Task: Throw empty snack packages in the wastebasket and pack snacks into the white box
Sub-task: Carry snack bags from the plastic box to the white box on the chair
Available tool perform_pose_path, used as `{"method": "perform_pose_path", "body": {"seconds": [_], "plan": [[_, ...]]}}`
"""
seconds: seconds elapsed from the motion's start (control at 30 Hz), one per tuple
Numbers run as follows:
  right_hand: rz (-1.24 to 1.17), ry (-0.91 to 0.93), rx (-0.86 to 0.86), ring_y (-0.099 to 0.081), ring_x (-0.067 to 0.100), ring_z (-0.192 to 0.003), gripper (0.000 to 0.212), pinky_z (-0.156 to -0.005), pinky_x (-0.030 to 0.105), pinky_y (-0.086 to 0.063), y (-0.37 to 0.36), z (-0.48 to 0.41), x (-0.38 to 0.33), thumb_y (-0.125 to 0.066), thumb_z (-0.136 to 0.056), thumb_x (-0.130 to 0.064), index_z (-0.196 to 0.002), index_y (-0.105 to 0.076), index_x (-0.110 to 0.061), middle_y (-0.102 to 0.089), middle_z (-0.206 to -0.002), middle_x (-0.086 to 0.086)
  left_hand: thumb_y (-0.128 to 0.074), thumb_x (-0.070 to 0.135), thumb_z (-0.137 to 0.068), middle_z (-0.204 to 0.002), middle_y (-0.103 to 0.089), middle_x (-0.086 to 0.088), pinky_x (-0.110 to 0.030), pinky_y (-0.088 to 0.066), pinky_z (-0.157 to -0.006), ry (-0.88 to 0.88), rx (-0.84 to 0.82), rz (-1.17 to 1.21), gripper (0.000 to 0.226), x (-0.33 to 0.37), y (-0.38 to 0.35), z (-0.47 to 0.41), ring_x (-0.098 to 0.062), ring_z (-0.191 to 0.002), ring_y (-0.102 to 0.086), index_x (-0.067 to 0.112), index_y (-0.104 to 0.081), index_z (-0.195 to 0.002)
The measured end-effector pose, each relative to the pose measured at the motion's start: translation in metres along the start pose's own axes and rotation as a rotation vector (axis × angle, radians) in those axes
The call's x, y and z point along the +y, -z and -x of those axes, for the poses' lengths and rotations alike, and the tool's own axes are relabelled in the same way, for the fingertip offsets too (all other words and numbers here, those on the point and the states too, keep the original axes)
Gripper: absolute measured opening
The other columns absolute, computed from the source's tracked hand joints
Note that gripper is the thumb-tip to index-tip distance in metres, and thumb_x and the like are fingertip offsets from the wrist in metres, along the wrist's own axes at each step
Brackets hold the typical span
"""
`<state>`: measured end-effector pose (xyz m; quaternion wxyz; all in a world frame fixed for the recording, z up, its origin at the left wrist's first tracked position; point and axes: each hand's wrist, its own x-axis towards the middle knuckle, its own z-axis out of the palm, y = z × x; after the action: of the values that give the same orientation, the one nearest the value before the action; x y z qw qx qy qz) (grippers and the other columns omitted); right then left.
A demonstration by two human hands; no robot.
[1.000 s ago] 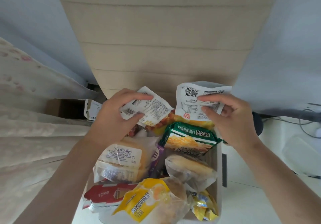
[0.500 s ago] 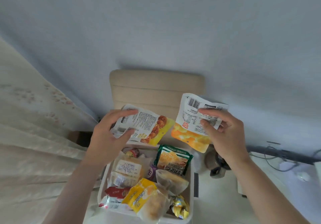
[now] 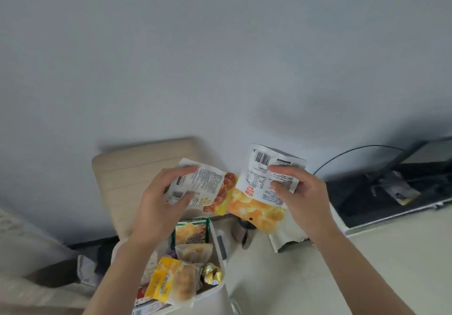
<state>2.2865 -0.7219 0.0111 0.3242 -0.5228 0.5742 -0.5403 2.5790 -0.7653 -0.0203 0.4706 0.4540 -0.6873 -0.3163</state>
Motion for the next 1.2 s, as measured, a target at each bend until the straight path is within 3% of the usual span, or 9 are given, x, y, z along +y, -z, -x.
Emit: {"method": "perform_pose_path", "body": {"seconds": [0.17, 0.23, 0.33, 0.57, 0.73, 0.87, 1.2], "plan": [[0.096, -0.032, 0.178, -0.067, 0.009, -0.111, 0.036, -0.074, 0.031, -0.061, 0.071, 0.081, -0.024, -0.073, -0.086, 0.005, -0.099, -0.079, -0.028, -0.073, -0.113, -0.014, -0.076, -0.011, -0.081, -0.125, -0.065, 0.018, -0.029, -0.050, -0.100, -0.114, -0.198, 0.169, 0.057, 0.046, -0.044, 0.016, -0.013, -0.122, -0.060, 0.026, -0.069, -0.124], [0.114, -0.042, 0.247, -0.068, 0.010, -0.109, 0.035, -0.070, 0.030, -0.062, 0.099, 0.111, -0.031, -0.073, -0.086, 0.006, -0.101, -0.079, -0.026, -0.073, -0.113, -0.012, -0.077, -0.011, -0.081, -0.124, -0.066, 0.017, -0.023, -0.047, -0.102, -0.151, -0.269, 0.197, 0.059, 0.066, -0.065, 0.019, -0.012, -0.124, -0.059, 0.028, -0.069, -0.124], [0.142, -0.025, 0.345, -0.070, 0.013, -0.107, 0.036, -0.069, 0.034, -0.063, 0.137, 0.149, -0.043, -0.074, -0.084, 0.007, -0.101, -0.080, -0.025, -0.073, -0.115, -0.007, -0.077, -0.007, -0.082, -0.122, -0.065, 0.013, -0.015, -0.048, -0.093, -0.200, -0.360, 0.214, 0.061, 0.097, -0.101, 0.025, -0.014, -0.122, -0.059, 0.036, -0.067, -0.124], [0.149, -0.031, 0.599, -0.069, 0.015, -0.109, 0.035, -0.070, 0.037, -0.063, 0.231, 0.241, -0.057, -0.074, -0.085, 0.005, -0.103, -0.080, -0.025, -0.071, -0.120, -0.005, -0.075, -0.002, -0.085, -0.118, -0.059, 0.021, -0.018, -0.056, -0.086, -0.293, -0.618, 0.252, 0.059, 0.177, -0.208, 0.046, -0.002, -0.120, -0.055, 0.045, -0.064, -0.119], [0.151, -0.058, 0.784, -0.070, 0.015, -0.106, 0.037, -0.070, 0.034, -0.063, 0.304, 0.317, -0.051, -0.075, -0.084, 0.003, -0.098, -0.081, -0.032, -0.070, -0.122, -0.005, -0.075, 0.003, -0.088, -0.123, -0.056, 0.019, -0.020, -0.060, -0.081, -0.351, -0.794, 0.283, 0.059, 0.226, -0.302, 0.091, -0.006, -0.121, -0.054, 0.052, -0.058, -0.117], [0.184, -0.083, 0.886, -0.069, 0.012, -0.106, 0.038, -0.069, 0.028, -0.062, 0.365, 0.381, -0.047, -0.073, -0.085, 0.006, -0.099, -0.081, -0.029, -0.071, -0.118, -0.012, -0.074, 0.000, -0.088, -0.124, -0.056, 0.021, -0.017, -0.058, -0.078, -0.411, -0.894, 0.332, 0.064, 0.275, -0.376, 0.141, 0.001, -0.125, -0.049, 0.056, -0.058, -0.116], [0.308, -0.108, 1.094, -0.068, 0.009, -0.106, 0.039, -0.067, 0.029, -0.062, 0.532, 0.535, -0.055, -0.075, -0.085, 0.001, -0.099, -0.080, -0.036, -0.068, -0.117, -0.018, -0.073, 0.000, -0.088, -0.125, -0.058, 0.019, -0.033, -0.063, -0.083, -0.471, -1.069, 0.434, 0.062, 0.413, -0.541, 0.273, 0.001, -0.124, -0.052, 0.051, -0.061, -0.122]]}}
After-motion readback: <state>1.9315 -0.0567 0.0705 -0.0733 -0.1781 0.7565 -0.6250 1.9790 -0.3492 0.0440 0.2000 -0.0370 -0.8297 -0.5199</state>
